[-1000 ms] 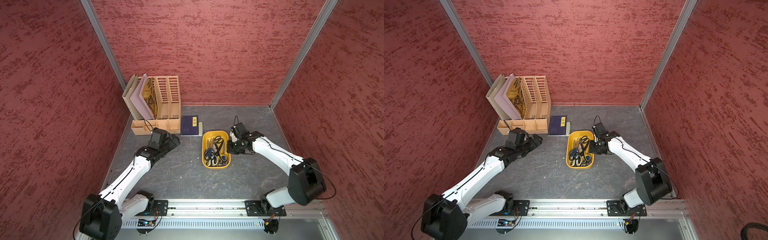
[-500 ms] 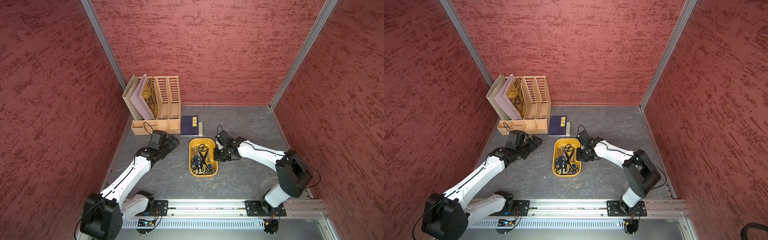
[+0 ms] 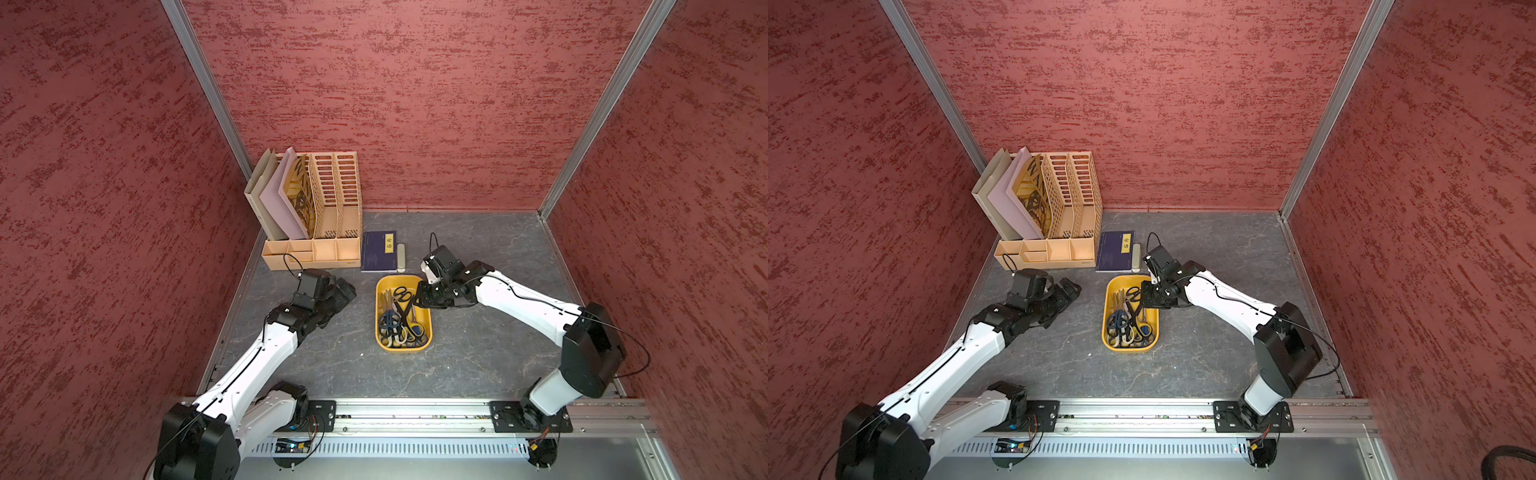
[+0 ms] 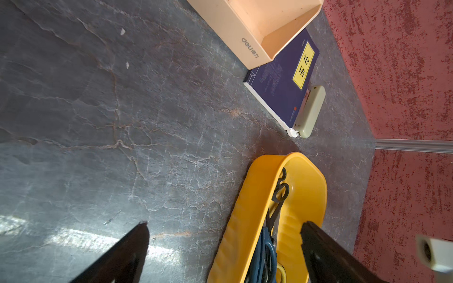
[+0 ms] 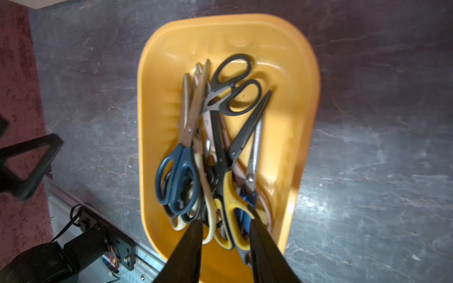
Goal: Take the scissors out of the storage box
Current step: Move the storage box to the center of the board, then pick up the scissors from the storage box.
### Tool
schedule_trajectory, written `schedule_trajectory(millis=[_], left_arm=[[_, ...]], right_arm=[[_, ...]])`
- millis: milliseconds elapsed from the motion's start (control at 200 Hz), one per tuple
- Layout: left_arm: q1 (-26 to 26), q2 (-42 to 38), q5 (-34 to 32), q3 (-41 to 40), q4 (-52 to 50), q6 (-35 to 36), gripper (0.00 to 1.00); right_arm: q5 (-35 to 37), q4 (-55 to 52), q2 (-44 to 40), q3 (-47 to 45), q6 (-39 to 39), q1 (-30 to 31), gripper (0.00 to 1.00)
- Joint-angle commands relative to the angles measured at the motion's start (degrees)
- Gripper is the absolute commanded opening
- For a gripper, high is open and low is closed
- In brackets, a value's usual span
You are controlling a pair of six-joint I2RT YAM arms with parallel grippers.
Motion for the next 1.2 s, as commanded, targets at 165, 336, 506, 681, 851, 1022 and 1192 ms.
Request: schedule_trajectory(millis=[165, 336, 506, 681, 851, 1022, 1192], left_arm=[[-1.17, 2.5, 1.93, 0.85, 1.63, -0.32, 1.0], [-1.27, 0.83, 1.21, 0.65, -1.0, 0.98, 1.0], [-1.22, -2.13, -0.26, -0.37, -2.74, 1.79, 1.0], [-1.16, -3.68, -0.9, -1.16, -3.09, 1.81, 1.0], [-1.16, -3.8, -0.98, -1.17, -3.14, 1.86, 1.0], [-1.18, -4.17, -1.31, -1.06, -3.41, 2.1, 1.0], [-1.11, -4.53, -1.77, -0.95, -3.68, 2.62, 1.0]], right_arm=[[-2.87, 2.7, 6.44, 1.83, 2.43, 5.41, 0.34], [-2.18, 2.93, 10.63, 3.84, 3.22, 7.43, 0.33], [-0.39, 2.11, 12.71, 4.85, 3.47, 7.73, 0.31], [0.03, 2.84, 13.51, 5.65, 4.04, 7.74, 0.3], [0.69, 2.3, 15.09, 7.06, 4.81, 7.72, 0.3], [2.79, 1.81, 14.96, 7.84, 6.63, 7.74, 0.34], [5.24, -0.42, 15.96, 9.34, 8.61, 7.7, 0.38]])
